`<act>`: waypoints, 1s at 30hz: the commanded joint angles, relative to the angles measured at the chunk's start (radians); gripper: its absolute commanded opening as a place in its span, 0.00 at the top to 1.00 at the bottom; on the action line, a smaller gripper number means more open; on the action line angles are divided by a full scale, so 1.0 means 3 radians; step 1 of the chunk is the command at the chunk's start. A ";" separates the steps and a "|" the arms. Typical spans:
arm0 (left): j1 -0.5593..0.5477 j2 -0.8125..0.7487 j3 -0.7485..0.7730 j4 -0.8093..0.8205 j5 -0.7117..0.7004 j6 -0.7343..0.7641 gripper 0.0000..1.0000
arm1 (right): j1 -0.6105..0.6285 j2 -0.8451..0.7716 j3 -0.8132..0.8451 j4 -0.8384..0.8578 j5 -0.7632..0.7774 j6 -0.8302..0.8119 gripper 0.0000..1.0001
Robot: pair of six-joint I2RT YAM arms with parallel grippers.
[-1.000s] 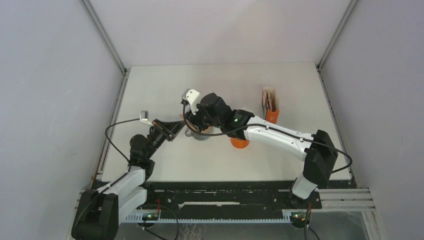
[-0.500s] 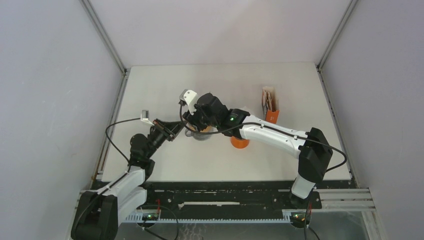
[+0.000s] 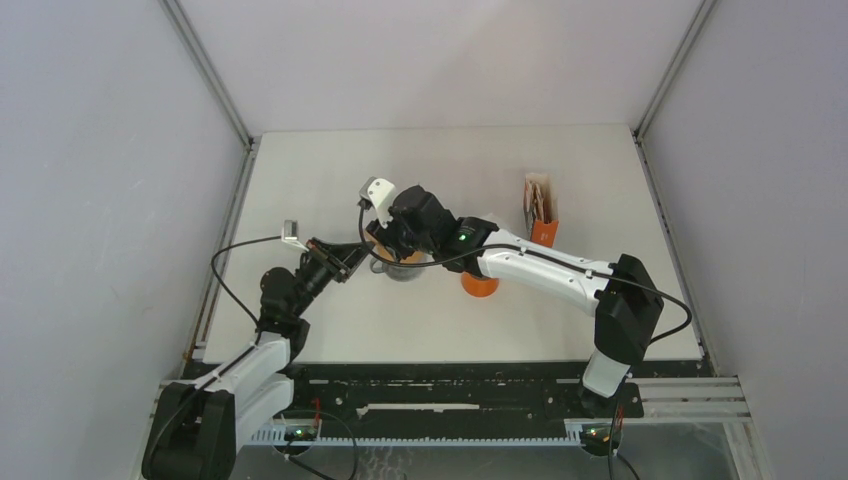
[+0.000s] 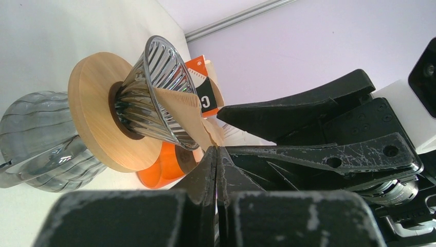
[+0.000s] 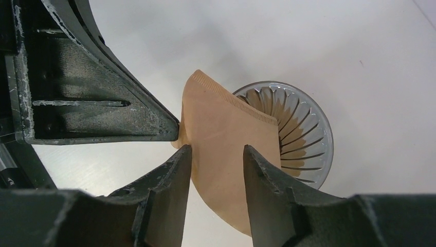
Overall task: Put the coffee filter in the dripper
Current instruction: Place the coffee filter in the coffee dripper.
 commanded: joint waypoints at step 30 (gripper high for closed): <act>-0.0028 -0.0086 0.0242 -0.0047 -0.0067 0.0060 1.00 | 0.0259 0.0105 0.0117 -0.0024 0.0632 -0.0302 0.48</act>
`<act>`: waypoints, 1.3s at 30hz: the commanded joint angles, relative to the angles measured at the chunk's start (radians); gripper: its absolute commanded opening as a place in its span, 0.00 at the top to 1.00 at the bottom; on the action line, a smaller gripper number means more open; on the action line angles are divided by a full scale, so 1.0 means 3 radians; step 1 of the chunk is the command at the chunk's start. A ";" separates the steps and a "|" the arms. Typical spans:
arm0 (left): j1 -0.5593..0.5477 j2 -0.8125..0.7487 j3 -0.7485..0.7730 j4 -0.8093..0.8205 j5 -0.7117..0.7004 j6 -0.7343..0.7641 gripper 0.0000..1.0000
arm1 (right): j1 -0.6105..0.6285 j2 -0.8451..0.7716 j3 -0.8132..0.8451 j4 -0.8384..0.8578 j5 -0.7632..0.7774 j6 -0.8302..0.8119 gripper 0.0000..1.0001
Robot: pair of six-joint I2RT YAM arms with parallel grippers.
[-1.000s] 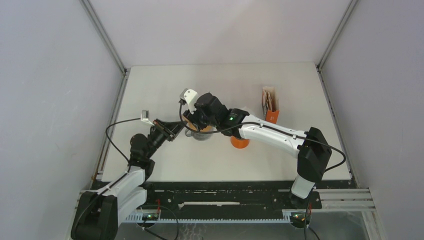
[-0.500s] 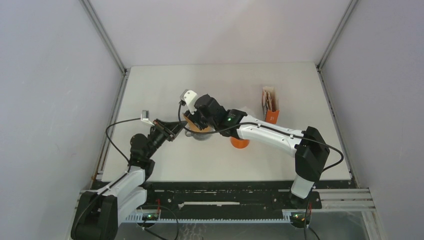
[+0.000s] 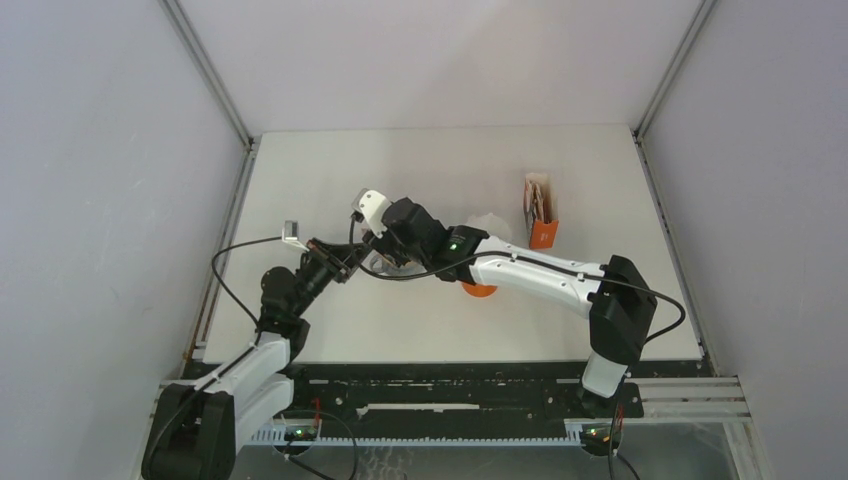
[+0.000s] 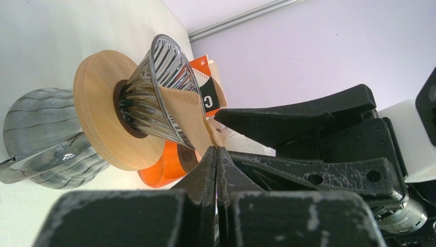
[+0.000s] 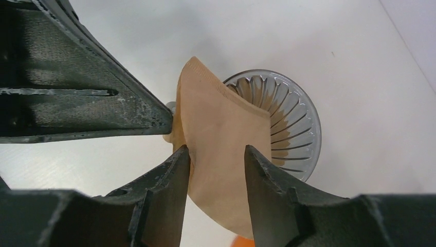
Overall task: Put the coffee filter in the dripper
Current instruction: Place the coffee filter in the coffee dripper.
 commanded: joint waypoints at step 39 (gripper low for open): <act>-0.0297 -0.0450 0.1157 -0.2338 -0.0583 0.0749 0.49 | 0.0153 -0.0175 0.0330 -0.0103 0.0533 0.0051 1.00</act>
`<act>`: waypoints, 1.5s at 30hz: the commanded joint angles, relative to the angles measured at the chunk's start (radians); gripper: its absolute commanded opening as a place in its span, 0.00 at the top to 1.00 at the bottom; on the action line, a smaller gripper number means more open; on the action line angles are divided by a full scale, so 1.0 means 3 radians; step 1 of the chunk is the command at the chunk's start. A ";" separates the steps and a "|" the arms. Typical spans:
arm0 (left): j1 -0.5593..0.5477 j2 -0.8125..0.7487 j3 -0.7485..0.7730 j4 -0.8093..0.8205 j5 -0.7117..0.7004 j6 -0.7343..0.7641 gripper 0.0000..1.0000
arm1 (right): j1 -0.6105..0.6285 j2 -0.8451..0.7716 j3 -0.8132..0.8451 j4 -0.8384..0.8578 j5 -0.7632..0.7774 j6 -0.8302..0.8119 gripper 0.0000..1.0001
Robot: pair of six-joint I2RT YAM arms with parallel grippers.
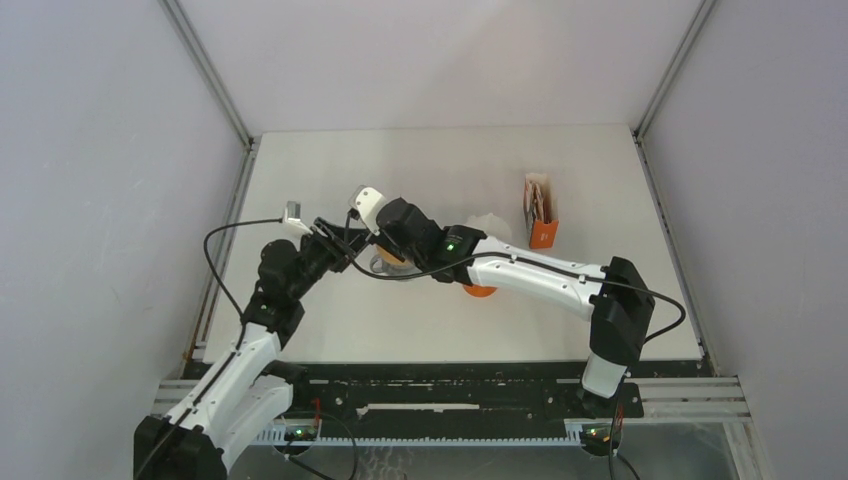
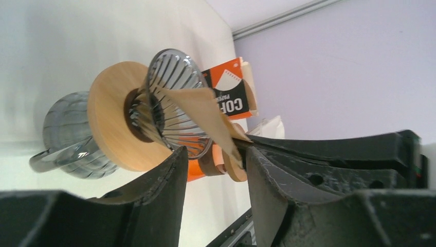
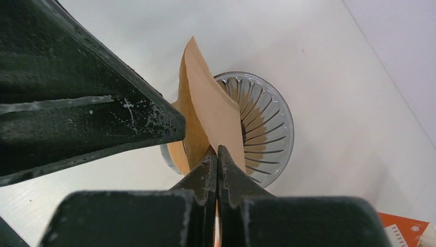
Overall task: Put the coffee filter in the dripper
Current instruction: Place the coffee filter in the coffee dripper.
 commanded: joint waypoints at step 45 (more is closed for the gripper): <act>-0.0562 0.0136 0.0872 -0.1538 -0.1056 0.0569 0.78 | 0.0216 -0.0173 0.0339 -0.0050 0.0578 0.0301 1.00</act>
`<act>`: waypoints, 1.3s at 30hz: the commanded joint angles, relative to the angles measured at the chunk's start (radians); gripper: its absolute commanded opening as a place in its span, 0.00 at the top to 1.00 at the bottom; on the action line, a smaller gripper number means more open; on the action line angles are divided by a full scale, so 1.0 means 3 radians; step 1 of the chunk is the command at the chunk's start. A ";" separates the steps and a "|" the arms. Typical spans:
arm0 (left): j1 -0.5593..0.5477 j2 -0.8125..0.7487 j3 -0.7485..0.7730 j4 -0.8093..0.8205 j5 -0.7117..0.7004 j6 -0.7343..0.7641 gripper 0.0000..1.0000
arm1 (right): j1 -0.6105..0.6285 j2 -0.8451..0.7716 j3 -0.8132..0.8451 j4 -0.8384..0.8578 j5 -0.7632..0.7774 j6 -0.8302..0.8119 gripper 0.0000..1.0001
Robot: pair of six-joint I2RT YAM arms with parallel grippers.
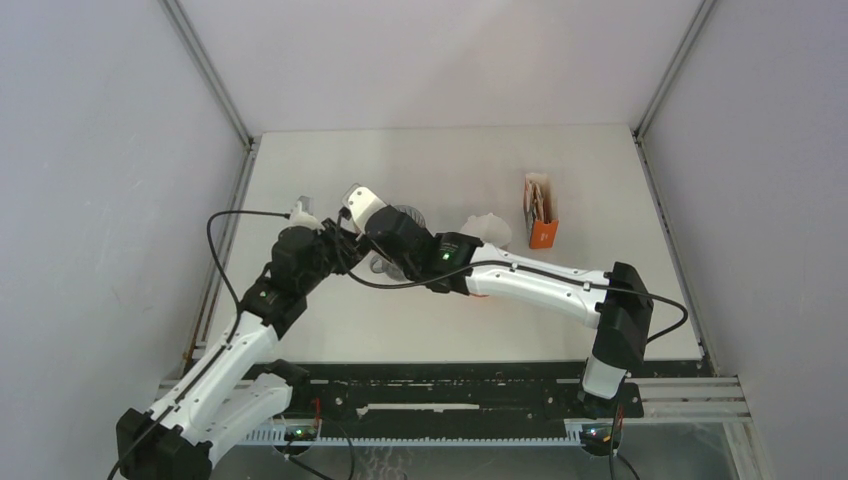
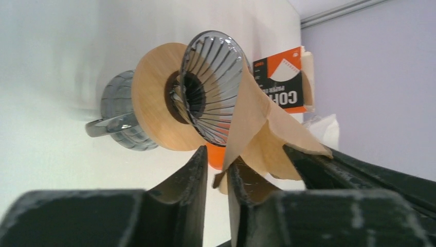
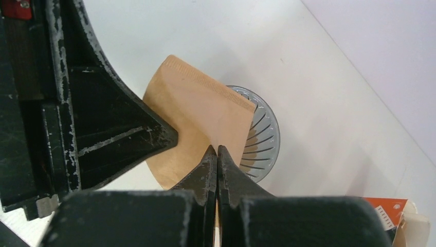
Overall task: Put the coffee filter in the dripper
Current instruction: Place the coffee filter in the coffee dripper.
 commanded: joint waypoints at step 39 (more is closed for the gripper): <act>-0.0059 0.0462 0.1000 -0.0727 0.0024 0.0036 1.00 | -0.0383 -0.0015 -0.0168 0.0123 -0.0585 0.0459 0.54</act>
